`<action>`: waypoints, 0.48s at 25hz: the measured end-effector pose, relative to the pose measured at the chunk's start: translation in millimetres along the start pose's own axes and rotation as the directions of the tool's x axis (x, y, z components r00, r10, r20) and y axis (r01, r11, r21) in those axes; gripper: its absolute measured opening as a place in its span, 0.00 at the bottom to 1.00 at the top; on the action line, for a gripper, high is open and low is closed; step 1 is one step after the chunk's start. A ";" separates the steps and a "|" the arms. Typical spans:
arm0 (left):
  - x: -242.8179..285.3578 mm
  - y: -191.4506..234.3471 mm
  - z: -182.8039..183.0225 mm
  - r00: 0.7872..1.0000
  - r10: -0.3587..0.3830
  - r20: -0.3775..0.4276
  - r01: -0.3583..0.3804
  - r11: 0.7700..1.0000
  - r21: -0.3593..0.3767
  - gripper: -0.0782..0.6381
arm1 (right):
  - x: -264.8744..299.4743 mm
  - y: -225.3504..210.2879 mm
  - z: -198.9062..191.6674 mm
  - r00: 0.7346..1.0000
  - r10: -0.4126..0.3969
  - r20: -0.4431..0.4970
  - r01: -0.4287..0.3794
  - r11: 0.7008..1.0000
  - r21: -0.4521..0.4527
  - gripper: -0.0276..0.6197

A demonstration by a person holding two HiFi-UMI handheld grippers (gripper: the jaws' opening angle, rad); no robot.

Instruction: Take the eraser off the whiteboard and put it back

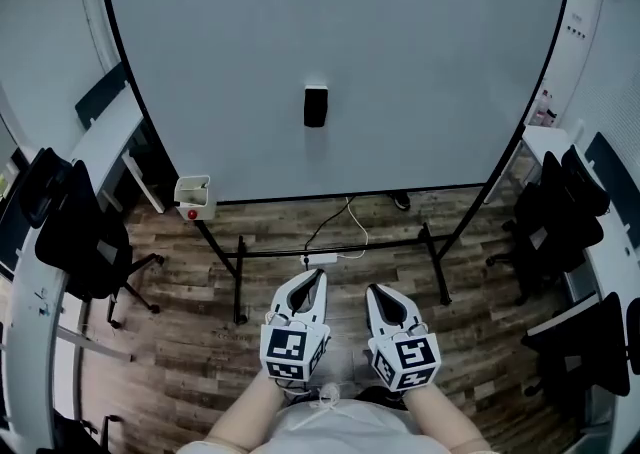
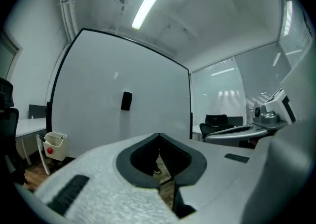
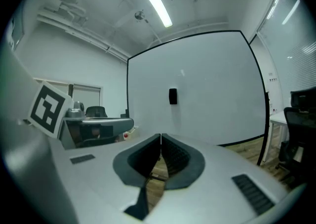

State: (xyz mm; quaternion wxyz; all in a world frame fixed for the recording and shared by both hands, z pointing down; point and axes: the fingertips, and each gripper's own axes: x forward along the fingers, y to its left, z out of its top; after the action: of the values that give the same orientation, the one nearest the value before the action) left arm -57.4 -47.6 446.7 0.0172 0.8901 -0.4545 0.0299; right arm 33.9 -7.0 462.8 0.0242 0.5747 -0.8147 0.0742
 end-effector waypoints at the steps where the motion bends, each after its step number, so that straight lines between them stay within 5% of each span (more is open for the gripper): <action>1: 7.8 6.7 -0.3 1.000 0.003 -0.006 -0.003 1.000 -0.003 0.13 | 9.9 -3.7 0.3 1.000 -0.002 -0.006 0.002 1.000 0.000 0.09; 12: 101.4 60.9 1.4 0.997 0.068 -0.020 -0.068 0.998 0.017 0.13 | 121.4 -61.6 18.1 0.998 0.056 0.004 -0.056 0.998 0.001 0.09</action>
State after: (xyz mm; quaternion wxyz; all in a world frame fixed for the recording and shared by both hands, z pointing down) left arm -47.3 -165.3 452.5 0.0134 0.8738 -0.4841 0.0434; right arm 51.5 -143.2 465.8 0.0203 0.5518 -0.8304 0.0741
